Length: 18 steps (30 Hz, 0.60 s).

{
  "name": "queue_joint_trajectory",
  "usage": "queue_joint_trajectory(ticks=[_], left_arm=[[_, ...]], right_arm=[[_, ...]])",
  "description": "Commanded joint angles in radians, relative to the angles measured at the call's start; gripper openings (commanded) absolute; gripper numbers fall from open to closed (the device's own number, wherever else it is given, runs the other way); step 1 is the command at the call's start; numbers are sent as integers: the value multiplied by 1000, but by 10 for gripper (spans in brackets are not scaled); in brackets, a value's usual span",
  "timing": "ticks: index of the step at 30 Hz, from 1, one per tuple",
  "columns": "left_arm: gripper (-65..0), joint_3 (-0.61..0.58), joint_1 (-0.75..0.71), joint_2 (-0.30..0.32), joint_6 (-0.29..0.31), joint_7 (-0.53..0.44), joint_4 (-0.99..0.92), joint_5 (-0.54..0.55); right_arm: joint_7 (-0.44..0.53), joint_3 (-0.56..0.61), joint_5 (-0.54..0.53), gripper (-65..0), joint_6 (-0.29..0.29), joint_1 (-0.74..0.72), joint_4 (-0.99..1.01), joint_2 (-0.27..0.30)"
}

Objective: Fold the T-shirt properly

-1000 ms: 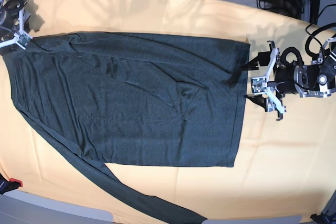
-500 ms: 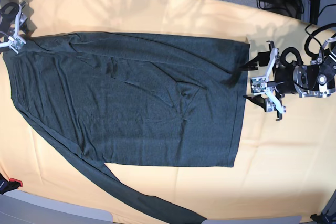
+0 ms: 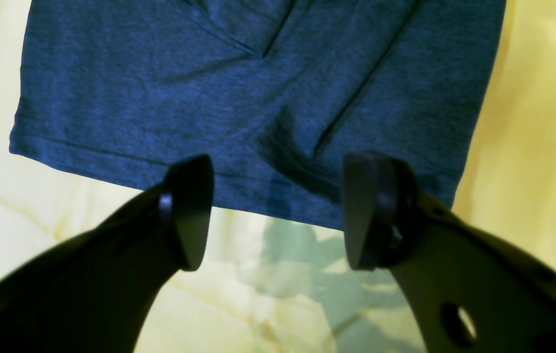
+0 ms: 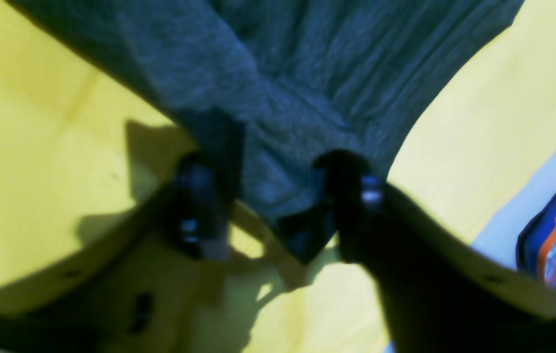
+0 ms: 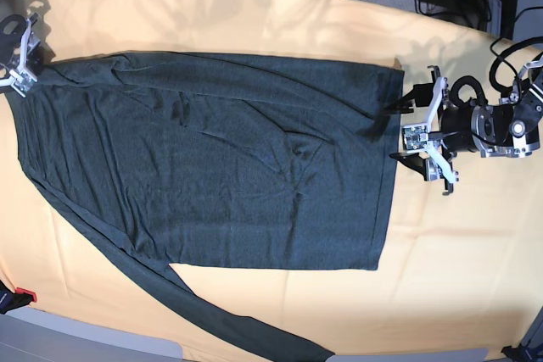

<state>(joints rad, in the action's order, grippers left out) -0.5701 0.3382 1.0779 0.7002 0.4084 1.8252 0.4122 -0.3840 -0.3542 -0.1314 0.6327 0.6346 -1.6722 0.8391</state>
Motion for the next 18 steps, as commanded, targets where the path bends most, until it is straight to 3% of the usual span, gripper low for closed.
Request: queue_joint_trajectory(ticks=[1,6,12,18], left_arm=[[-249,11,19,19,-2,-19,10,12],[-286,11,19,19,-2,-19,10,12],[-310,11,19,20,-2,-5,20,12],[-310,-26,19,56,-2,92,121,-35]], right_arm=[[12,-11,-2,-417,-11,-3,-6,23],[14,-11,-2,-650,-41,-3,-6,23],[14,-11,-2,-650,-66,-3,-7,23],[6,-11,-2,-650,-64,-3,-6,23]])
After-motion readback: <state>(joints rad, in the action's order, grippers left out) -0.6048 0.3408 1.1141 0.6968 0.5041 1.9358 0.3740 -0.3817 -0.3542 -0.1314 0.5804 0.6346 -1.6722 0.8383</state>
